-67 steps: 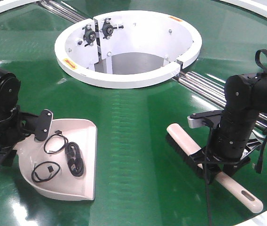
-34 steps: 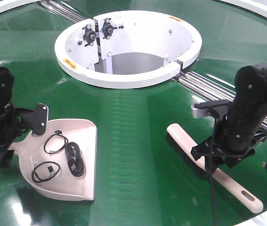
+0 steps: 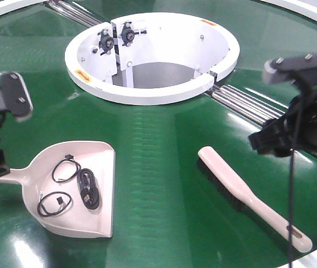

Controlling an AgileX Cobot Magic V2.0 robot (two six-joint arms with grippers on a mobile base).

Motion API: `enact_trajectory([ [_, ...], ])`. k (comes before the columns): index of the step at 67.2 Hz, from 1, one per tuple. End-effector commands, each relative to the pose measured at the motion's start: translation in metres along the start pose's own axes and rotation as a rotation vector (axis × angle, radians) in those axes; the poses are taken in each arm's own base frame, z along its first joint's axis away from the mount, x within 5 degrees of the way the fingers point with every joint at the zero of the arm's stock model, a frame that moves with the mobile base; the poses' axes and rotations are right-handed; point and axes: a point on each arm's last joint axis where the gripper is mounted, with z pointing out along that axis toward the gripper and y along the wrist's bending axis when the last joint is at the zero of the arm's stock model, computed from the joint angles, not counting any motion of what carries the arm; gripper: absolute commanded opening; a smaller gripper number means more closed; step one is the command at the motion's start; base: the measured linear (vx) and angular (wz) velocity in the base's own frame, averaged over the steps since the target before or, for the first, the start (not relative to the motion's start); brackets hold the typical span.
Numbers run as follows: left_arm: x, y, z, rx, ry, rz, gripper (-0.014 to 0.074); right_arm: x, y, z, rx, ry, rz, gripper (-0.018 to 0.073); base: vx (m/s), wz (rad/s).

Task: Clean and inspect green conveyor with broom and dustpan
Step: 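Open both grippers and lift them away from brush and dustpan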

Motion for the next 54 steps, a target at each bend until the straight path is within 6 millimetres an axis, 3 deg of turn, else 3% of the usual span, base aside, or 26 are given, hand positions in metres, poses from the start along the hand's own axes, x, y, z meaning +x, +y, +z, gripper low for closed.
enact_trajectory([
  [1, 0.005, -0.01, -0.046, -0.093, -0.167, -0.137, 0.0468, -0.007, -0.001, -0.032, 0.022, -0.199, -0.001, 0.0387, 0.0, 0.0],
  [8, 0.014, -0.019, -0.077, -0.166, -0.309, -0.213, 0.0468, -0.011, -0.002, -0.043, 0.044, -0.293, -0.013, 0.0372, 0.0, 0.0],
  [18, 0.028, -0.035, -0.121, -0.293, -0.543, -0.26, 0.0468, -0.009, -0.002, -0.044, 0.047, -0.276, 0.007, 0.0352, 0.0, 0.0],
  [26, 0.043, -0.052, -0.14, -0.331, -0.696, -0.363, 0.0468, -0.008, -0.001, -0.054, 0.051, -0.329, 0.002, 0.0347, 0.0, 0.0],
  [36, 0.071, -0.079, -0.136, -0.412, -0.824, -0.407, 0.0468, 0.0, 0.001, -0.091, 0.064, -0.502, -0.004, 0.0347, 0.0, 0.0],
  [45, 0.095, -0.104, -0.11, -0.447, -0.926, -0.467, 0.0468, 0.017, 0.002, -0.12, 0.094, -0.61, -0.035, 0.0347, 0.0, 0.0],
  [54, 0.115, -0.125, -0.082, -0.48, -0.977, -0.494, 0.0468, 0.053, 0.004, -0.124, 0.108, -0.753, -0.034, 0.0347, 0.0, 0.0],
])
